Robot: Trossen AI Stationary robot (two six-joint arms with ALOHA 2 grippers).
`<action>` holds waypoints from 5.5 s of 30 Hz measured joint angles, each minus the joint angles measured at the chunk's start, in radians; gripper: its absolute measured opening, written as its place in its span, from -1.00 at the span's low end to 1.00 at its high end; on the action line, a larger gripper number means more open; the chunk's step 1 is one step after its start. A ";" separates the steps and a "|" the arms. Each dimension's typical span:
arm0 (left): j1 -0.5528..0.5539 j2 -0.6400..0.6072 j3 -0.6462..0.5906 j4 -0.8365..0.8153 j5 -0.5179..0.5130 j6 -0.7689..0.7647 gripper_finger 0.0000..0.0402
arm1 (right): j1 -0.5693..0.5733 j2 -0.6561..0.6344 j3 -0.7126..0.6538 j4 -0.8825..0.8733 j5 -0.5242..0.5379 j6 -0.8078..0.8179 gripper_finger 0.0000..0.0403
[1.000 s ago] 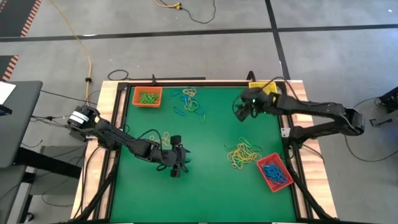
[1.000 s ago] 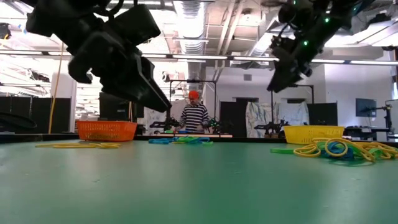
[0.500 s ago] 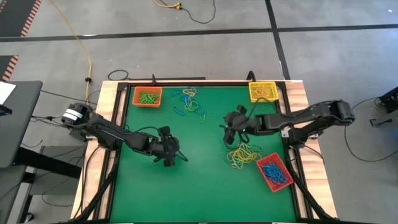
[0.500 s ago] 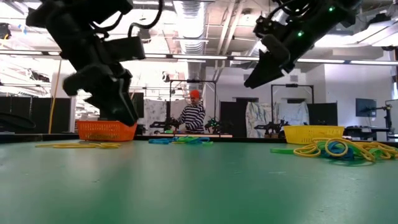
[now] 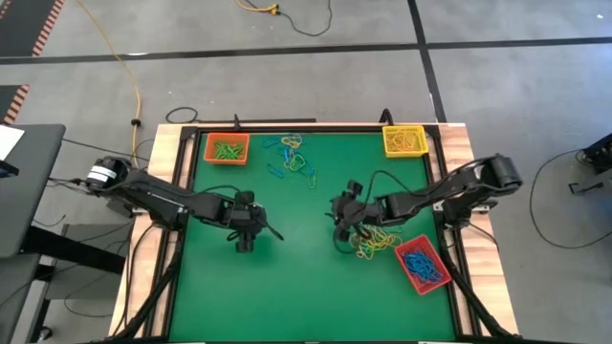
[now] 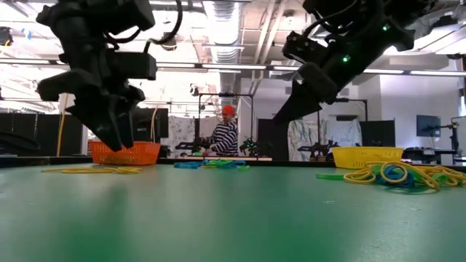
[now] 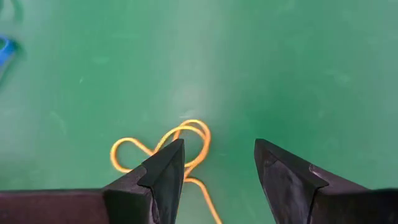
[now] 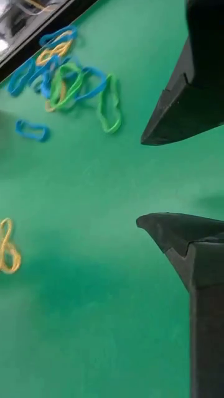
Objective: Sort rubber bands into baskets
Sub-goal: Put the yellow rubber band into the yellow bin
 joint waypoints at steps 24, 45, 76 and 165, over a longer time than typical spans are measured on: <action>0.069 0.058 -0.075 0.116 0.075 0.009 -0.47 | 0.024 -0.001 0.001 0.048 -0.003 -0.030 0.06; 0.146 0.058 -0.076 0.151 0.191 0.020 -0.71 | 0.024 -0.001 0.001 0.053 -0.003 -0.022 0.06; 0.061 0.059 0.103 0.191 0.070 0.109 -1.00 | 0.028 0.002 0.001 0.153 -0.059 -0.054 0.06; -0.082 0.056 -0.139 0.771 0.097 0.059 -0.02 | -0.256 -0.322 0.099 -0.600 0.153 0.024 -0.94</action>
